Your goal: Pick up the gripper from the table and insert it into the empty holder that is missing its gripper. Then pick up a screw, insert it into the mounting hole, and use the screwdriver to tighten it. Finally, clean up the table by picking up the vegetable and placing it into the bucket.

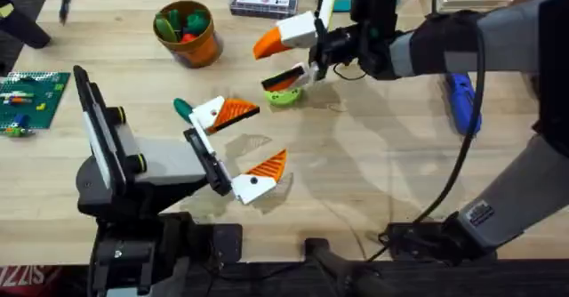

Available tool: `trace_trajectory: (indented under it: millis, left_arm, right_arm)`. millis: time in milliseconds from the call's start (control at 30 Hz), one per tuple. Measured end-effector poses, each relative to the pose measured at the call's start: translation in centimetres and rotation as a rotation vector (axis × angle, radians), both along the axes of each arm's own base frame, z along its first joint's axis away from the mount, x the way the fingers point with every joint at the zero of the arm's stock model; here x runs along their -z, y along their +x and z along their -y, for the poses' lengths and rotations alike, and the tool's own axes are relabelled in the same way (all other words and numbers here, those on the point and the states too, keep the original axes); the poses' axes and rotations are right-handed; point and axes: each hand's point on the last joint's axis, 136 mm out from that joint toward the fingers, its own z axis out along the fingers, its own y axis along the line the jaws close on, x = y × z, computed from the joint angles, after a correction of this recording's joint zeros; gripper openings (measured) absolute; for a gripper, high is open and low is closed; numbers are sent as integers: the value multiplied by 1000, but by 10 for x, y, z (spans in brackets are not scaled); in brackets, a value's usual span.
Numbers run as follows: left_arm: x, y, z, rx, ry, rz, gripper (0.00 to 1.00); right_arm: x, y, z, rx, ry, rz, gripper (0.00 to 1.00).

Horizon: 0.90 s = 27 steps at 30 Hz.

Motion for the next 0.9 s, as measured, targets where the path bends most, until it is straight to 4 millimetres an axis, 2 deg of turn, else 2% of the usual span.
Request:
trace_trajectory:
  millis: [300,567,667,767,900]
  left_arm:
    - [0,0,0,0,0,0,976]
    - [0,0,0,0,0,-1,977]
    - [0,0,0,0,0,-1,977]
    - [0,0,0,0,0,-1,977]
    - [0,0,0,0,0,-1,977]
  right_arm:
    - [-5,-25,-7,-121,43,42,994]
    - [3,-63,-31,-233,38,28,994]
    - [3,-68,-35,-248,45,47,980]
    - [4,-66,-33,-240,47,57,859]
    - [4,-63,-32,-231,48,66,556]
